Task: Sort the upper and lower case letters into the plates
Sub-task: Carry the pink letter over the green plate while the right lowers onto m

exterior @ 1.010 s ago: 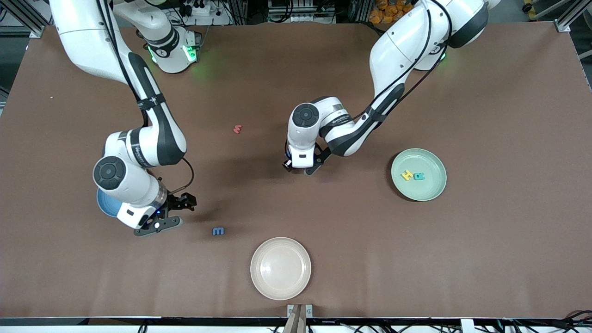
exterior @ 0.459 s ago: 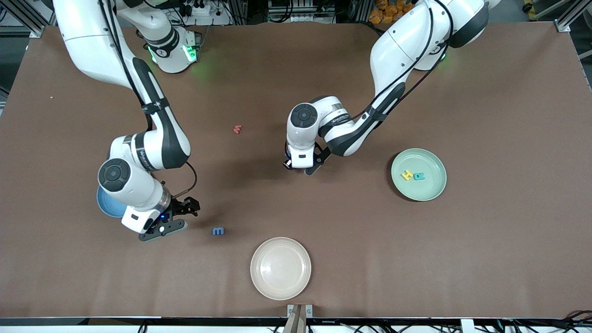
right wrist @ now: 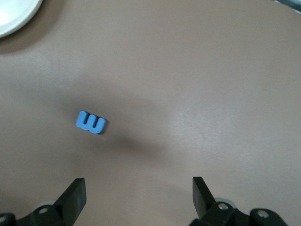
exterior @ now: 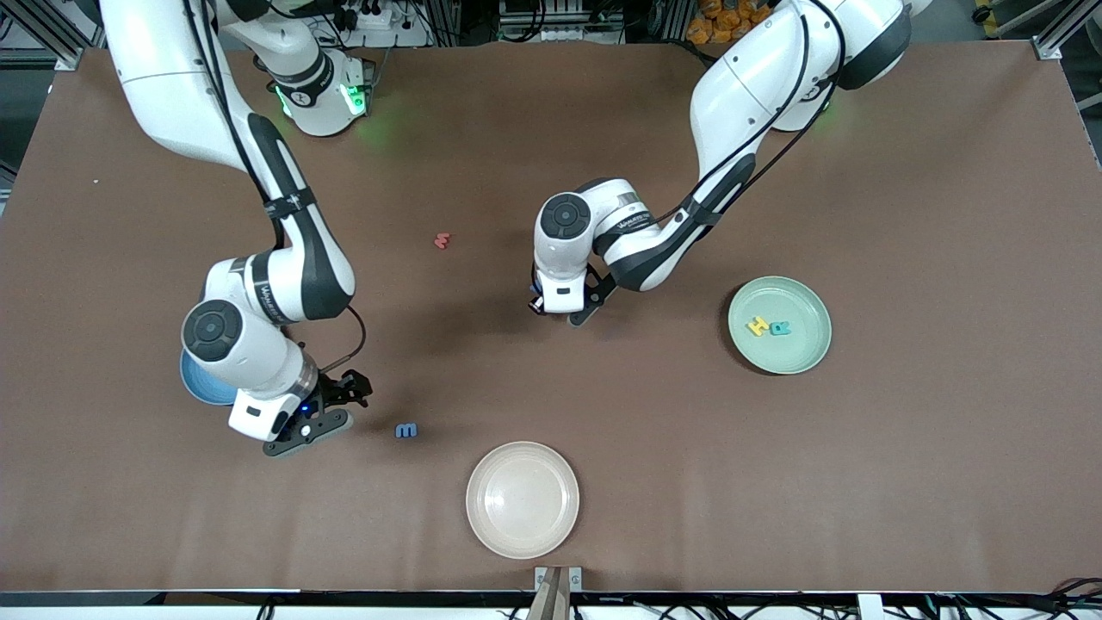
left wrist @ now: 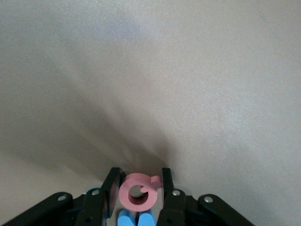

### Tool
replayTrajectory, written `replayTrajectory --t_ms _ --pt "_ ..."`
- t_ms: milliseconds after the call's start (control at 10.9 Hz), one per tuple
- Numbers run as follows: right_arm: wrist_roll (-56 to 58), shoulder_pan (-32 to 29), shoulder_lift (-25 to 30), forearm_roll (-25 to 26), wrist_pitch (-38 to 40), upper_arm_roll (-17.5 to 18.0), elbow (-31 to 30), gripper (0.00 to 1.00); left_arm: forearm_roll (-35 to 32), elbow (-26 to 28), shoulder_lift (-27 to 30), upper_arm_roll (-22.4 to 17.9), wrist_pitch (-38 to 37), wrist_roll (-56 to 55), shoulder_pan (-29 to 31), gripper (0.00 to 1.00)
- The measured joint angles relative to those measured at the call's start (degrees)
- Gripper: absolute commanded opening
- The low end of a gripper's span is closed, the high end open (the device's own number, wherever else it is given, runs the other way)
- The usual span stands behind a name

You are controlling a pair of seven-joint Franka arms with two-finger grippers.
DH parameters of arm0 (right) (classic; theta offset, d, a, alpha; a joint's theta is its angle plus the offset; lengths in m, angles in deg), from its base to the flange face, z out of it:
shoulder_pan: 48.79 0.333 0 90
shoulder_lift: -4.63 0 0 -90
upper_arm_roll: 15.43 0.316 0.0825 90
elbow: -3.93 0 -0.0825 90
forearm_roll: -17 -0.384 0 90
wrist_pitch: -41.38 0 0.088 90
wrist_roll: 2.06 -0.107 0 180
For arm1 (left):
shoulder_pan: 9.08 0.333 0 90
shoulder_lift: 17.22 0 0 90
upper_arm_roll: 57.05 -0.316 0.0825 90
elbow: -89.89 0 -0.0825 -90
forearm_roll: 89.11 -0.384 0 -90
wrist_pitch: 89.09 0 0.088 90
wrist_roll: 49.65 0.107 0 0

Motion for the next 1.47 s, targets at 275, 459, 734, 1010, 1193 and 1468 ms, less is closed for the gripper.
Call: replayTrajectory --t_ms 275,459,734,1010,1193,1468 --pt "2.8 -1.4 -0.1 0.0 0.0 0.0 0.0 1.00 0.0 0.0 0.0 0.5 -0.5 0.0 0.4 0.18" --pt "2.8 -1.0 -0.3 0.0 0.0 0.2 0.2 1.00 0.3 -0.6 0.0 1.6 -2.3 1.9 1.6 0.18" --pt "4.5 0.5 -1.7 0.0 -0.1 0.4 2.3 1.00 3.3 -1.4 1.6 3.1 -6.3 10.1 5.0 0.18" --pt "13.3 3.0 -4.1 0.0 -0.1 0.5 5.2 1.00 3.8 -1.3 3.3 3.3 -11.7 21.2 7.9 0.18" --pt "22.7 3.6 -6.0 0.0 -0.5 1.1 6.3 1.00 3.9 0.0 3.9 3.3 -12.9 28.8 10.8 0.18" --pt "38.1 3.7 -7.7 0.0 -1.0 1.9 6.9 1.00 3.9 6.4 8.7 3.3 -13.3 43.3 17.2 0.18"
